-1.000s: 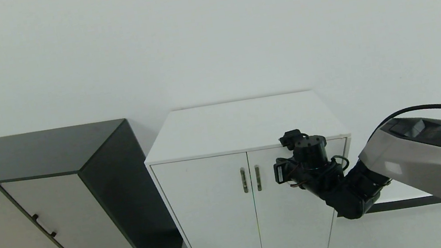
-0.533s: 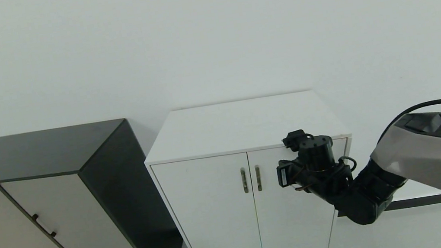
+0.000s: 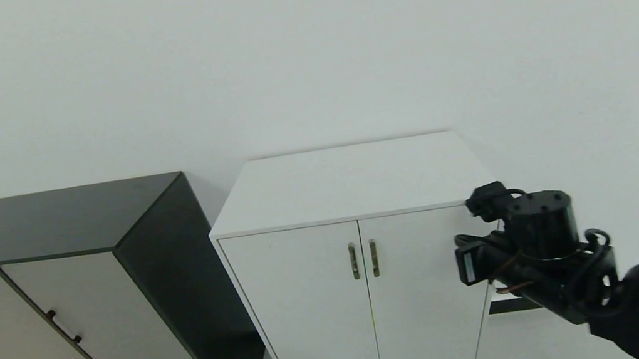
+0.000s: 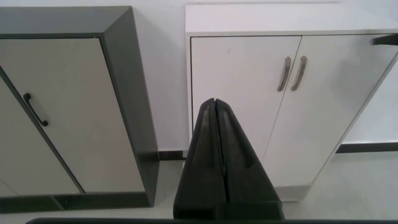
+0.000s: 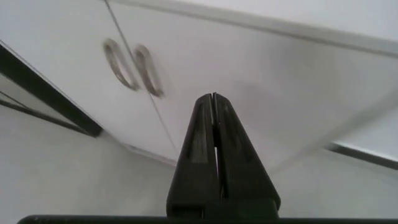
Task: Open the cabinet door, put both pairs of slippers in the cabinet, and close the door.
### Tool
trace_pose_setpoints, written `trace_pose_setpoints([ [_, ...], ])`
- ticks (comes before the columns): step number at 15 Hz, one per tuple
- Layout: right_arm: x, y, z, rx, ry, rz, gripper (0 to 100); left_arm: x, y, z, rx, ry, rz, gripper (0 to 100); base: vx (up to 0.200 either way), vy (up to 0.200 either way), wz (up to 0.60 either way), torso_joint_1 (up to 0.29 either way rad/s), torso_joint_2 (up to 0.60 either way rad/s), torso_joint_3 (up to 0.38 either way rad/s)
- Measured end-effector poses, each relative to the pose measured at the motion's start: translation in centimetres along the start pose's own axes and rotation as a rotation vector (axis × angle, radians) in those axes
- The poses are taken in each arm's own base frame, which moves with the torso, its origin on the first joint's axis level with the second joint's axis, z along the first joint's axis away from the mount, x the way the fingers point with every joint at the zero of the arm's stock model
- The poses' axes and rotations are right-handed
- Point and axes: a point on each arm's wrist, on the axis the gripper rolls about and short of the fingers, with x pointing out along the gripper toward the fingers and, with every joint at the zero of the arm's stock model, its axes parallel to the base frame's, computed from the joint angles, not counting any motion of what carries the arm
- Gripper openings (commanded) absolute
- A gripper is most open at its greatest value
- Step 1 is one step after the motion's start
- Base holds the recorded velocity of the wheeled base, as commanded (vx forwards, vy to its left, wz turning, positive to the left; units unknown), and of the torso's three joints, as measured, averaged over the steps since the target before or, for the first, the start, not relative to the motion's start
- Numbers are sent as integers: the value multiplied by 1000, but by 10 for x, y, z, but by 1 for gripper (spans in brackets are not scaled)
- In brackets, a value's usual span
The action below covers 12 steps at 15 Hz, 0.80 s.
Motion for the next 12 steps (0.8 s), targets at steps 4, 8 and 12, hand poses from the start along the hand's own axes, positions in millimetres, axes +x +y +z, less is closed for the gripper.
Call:
trace_pose_setpoints([
  [4, -86, -51, -17, -18, 34, -115, 0, 0, 0, 0, 1, 0, 0, 0, 0, 0, 0, 0, 0, 0],
  [8, -159, -76, -42, -18, 76, -156, 0, 0, 0, 0, 1, 0, 0, 0, 0, 0, 0, 0, 0, 0],
  [12, -224, -90, -64, -20, 108, -77, 0, 0, 0, 0, 1, 0, -1, 0, 0, 0, 0, 0, 0, 0],
])
